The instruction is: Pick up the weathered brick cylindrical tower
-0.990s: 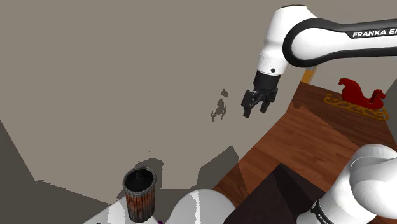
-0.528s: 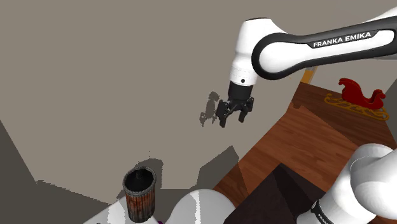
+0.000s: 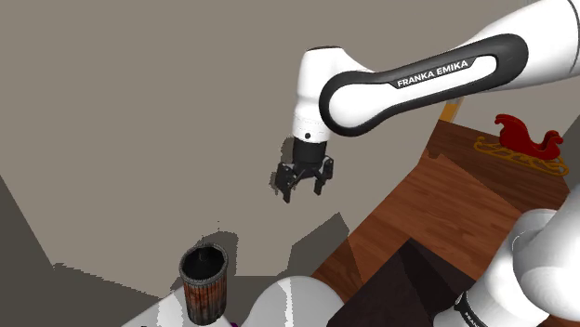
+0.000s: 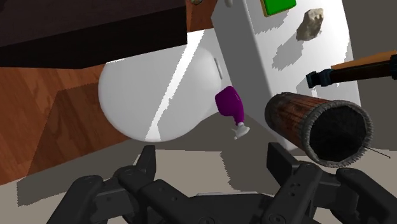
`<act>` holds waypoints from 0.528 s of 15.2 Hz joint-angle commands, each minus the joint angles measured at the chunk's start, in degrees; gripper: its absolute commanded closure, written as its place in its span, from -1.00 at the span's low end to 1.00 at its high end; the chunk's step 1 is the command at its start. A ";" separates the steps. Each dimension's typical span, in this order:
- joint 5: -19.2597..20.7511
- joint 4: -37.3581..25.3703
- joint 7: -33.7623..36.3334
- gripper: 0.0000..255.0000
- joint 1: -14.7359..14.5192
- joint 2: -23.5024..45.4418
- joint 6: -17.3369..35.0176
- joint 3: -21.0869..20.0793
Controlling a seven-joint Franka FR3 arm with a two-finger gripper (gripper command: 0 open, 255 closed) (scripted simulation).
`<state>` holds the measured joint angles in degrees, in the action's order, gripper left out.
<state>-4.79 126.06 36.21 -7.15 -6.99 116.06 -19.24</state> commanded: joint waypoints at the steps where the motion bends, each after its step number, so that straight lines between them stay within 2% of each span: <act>1: 0.97 -3.83 2.76 -1.00 -0.54 4.90 0.66 -1.19; 8: 5.10 -16.74 11.30 -1.00 -4.13 20.51 1.73 -3.24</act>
<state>-0.40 111.57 46.03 -10.51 11.03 117.78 -22.22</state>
